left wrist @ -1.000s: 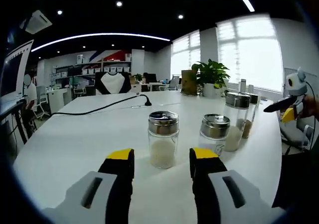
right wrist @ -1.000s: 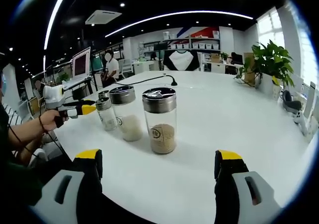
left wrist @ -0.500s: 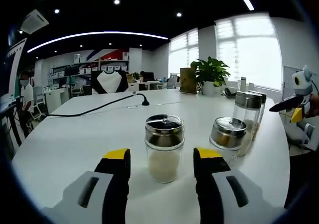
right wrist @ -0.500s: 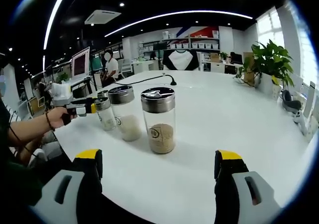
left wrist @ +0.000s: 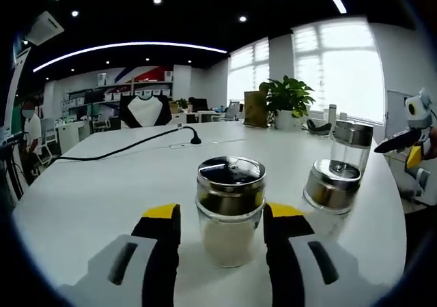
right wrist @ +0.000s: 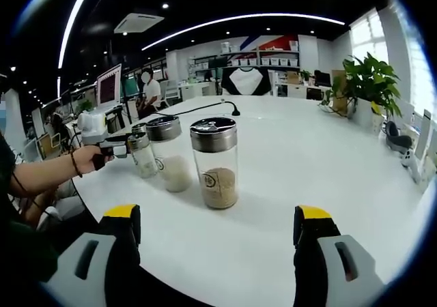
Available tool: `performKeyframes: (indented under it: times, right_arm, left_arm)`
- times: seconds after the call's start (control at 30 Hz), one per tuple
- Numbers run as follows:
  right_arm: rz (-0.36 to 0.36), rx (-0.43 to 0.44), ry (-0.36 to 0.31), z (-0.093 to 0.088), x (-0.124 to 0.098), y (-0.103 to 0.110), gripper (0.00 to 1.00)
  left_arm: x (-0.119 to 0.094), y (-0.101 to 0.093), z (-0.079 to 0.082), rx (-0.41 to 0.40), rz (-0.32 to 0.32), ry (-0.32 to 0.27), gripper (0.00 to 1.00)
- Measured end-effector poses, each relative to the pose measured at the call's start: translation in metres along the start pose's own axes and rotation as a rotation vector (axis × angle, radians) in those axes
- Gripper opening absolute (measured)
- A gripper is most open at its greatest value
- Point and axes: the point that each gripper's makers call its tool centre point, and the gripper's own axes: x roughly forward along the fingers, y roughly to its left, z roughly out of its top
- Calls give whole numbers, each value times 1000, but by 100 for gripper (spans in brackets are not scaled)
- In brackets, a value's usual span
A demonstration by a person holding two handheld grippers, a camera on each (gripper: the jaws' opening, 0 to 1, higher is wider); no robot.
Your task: Rotate the seasoning bottle until the label or dispensing opening points toward the visible target arrow and the bottle remains upright within the marked orientation range
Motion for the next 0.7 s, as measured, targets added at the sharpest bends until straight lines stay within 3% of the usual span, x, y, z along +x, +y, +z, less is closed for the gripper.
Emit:
performKeyframes:
  times: [0.07,0.23,0.7]
  right_arm:
    - [0,1,2,-1,0,0,95]
    - [-6,-4,1,0,0,-1,94]
    - [-7,0,2,-1,0,-1,94]
  left_arm:
    - [2,-6,-2,6,-40,4,37]
    - [-1,-2,-1,13,-10,-5,36]
    - [-6,-9,0,16,-26,-6,36]
